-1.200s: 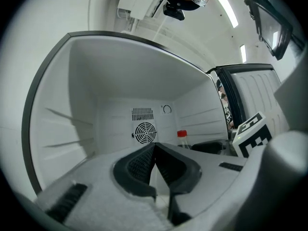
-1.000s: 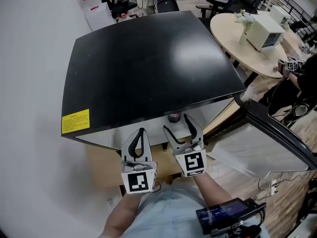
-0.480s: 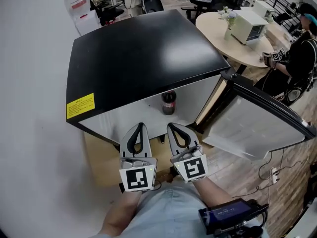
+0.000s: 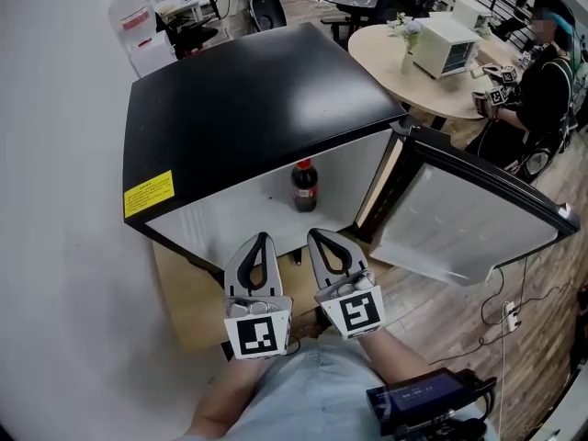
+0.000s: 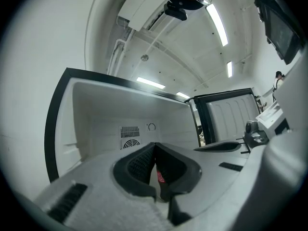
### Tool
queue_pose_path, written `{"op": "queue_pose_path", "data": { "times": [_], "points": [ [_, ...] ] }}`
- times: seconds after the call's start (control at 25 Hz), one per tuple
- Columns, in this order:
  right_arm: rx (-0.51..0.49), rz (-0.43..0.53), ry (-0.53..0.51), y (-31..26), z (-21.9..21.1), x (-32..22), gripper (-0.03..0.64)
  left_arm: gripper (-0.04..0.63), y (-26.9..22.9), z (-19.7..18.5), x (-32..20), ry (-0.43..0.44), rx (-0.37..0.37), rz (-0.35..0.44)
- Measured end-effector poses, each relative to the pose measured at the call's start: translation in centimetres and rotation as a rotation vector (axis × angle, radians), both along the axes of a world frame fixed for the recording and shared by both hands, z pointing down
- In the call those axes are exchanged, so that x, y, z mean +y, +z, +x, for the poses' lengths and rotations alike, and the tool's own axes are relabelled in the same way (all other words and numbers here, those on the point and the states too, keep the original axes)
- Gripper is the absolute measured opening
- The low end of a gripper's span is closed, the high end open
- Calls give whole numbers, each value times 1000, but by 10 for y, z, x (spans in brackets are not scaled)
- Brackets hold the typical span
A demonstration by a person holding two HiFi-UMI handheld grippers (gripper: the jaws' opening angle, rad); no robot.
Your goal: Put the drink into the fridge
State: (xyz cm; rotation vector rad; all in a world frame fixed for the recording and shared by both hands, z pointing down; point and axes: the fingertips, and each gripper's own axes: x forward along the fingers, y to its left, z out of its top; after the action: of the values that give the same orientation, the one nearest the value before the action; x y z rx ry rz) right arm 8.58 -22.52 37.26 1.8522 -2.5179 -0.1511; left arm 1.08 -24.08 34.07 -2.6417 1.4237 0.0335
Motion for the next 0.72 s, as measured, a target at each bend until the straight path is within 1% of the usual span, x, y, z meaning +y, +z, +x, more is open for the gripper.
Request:
{"op": "queue_pose_path", "data": {
  "times": [0.2, 0.72],
  "points": [
    [8, 9, -5, -3, -2, 0, 3, 9, -2, 3, 2, 11, -3, 9],
    [1, 6, 1, 0, -3, -7, 3, 8, 4, 4, -2, 16, -14, -6]
  ]
}}
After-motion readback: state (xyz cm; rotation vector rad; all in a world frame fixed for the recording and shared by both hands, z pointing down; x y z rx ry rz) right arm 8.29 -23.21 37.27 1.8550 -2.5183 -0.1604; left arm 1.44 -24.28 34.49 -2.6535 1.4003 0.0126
